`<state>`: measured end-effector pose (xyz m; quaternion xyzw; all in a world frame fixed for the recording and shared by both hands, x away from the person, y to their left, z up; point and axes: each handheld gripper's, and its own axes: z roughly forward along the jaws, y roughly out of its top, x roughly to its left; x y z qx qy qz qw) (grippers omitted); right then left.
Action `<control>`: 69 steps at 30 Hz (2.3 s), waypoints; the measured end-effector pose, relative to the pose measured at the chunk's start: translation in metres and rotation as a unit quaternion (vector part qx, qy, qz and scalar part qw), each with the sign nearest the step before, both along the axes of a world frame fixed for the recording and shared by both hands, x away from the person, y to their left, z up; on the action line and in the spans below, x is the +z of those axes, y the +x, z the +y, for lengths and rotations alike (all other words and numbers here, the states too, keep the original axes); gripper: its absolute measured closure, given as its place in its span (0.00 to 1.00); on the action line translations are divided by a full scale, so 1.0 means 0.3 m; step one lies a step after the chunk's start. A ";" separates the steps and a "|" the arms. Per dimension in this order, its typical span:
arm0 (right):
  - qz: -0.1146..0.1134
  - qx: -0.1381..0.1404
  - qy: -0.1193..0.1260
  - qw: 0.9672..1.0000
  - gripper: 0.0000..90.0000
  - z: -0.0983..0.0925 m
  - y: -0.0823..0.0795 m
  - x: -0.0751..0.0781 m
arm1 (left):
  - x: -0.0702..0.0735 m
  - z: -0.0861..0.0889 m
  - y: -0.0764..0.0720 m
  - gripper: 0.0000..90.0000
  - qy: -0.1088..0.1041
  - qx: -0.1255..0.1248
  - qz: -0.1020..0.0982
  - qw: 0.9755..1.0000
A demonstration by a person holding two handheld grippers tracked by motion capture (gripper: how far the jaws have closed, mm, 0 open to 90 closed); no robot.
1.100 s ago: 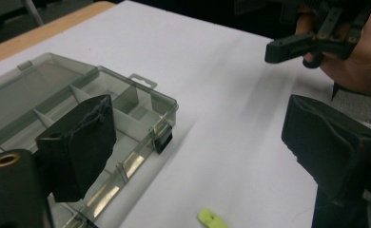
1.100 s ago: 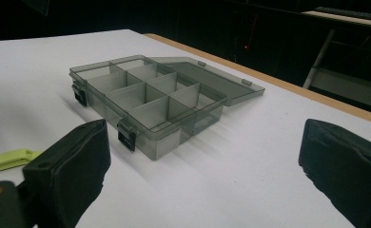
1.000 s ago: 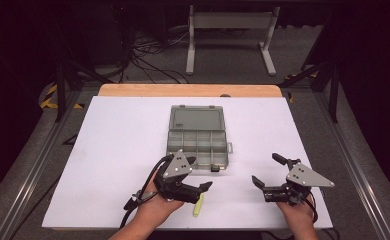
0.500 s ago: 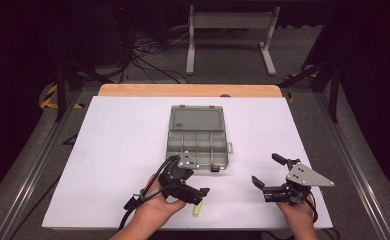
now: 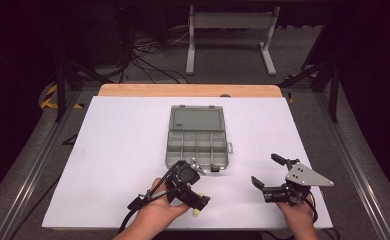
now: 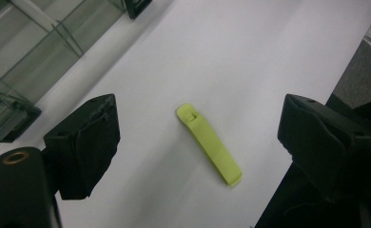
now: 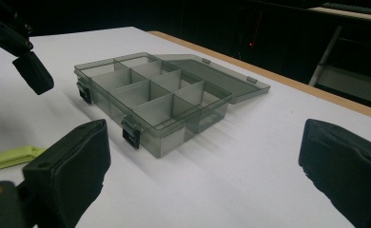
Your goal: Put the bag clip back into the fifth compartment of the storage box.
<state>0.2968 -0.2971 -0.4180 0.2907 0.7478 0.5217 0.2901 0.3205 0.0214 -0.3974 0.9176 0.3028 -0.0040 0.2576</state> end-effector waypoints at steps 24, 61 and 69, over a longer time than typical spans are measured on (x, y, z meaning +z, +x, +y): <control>0.005 0.003 -0.004 1.000 0.04 0.006 0.002 -0.003 | -0.070 -0.011 0.012 0.24 0.019 -0.017 0.060 0.998; 0.004 0.006 -0.010 1.000 0.04 0.010 0.004 -0.005 | -0.090 -0.028 -0.002 0.87 0.049 -0.001 0.046 0.998; 0.005 0.008 -0.010 1.000 0.04 0.011 0.004 -0.005 | -0.048 -0.022 -0.010 0.87 0.039 -0.003 0.039 0.998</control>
